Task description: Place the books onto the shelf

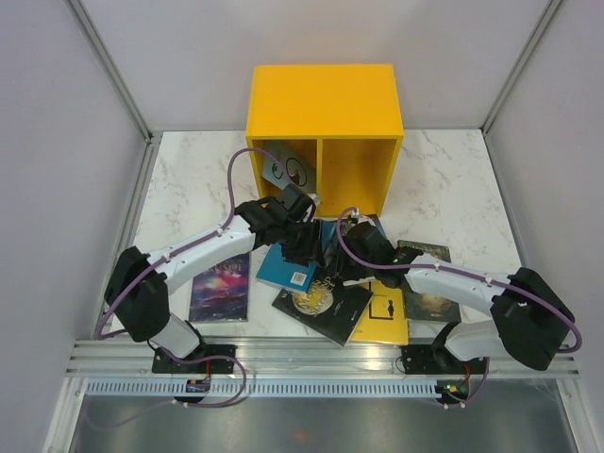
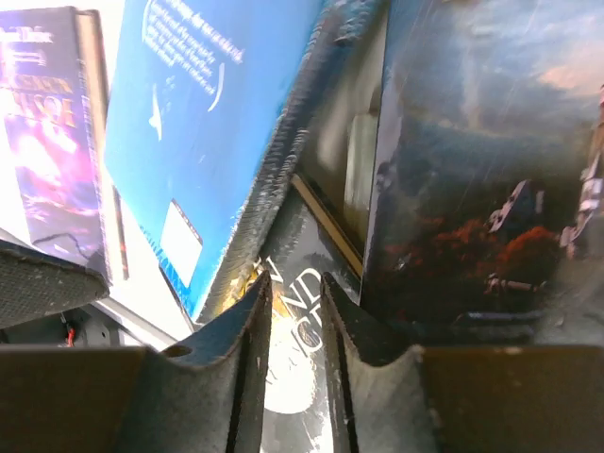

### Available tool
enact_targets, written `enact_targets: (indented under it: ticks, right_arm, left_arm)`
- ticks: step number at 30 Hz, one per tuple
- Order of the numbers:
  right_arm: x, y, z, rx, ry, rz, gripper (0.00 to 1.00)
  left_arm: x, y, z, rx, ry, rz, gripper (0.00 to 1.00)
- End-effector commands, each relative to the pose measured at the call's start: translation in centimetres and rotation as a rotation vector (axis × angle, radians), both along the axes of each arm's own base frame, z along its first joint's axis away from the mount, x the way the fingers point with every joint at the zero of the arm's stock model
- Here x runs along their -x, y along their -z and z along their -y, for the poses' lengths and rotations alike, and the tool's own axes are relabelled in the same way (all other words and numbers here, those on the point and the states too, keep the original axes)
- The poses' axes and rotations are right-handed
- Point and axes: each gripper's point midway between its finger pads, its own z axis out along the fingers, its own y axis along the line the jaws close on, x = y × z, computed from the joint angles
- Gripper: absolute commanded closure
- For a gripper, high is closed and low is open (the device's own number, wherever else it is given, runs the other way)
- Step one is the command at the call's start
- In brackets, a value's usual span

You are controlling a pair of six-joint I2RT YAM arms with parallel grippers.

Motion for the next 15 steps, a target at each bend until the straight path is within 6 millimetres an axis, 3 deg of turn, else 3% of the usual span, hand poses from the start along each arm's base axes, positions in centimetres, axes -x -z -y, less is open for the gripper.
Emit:
enact_targets:
  ticks: [1,4,5,7,8,10,15]
  right_arm:
    - [-1.4,-1.1,0.6,0.006,0.035,0.004,0.66]
    - [-2.4,-1.9,1.7,-0.053,0.101,-0.031,0.42]
    - [-2.2,-2.1,1.5,-0.08,0.092,-0.053,0.29]
    - [-2.7,-2.6,1.4,-0.117,0.108,-0.064,0.25]
    - [-2.7,-2.7,1.2,-0.124,0.109,-0.067,0.22]
    - [-2.8,-2.7,0.6,-0.158,0.114,-0.091,0.21]
    - [-3.1,-0.4,-0.3,-0.182,0.159,-0.166,0.22]
  left_arm:
    - [-1.5,-2.1,-1.3,-0.003,-0.031,0.081,0.42]
    - [-2.9,-3.0,-4.1,0.005,-0.114,0.109,0.39]
    - [-3.1,-2.4,-5.1,-0.007,-0.139,0.098,0.39]
    - [-4.3,-2.4,-7.4,-0.008,-0.216,0.101,0.39]
    - [-4.2,-1.7,-8.2,-0.018,-0.22,0.093,0.32]
    - [-4.8,-0.4,-10.3,-0.053,-0.231,0.107,0.32]
    - [-6.8,2.0,-12.1,-0.048,-0.274,0.138,0.32]
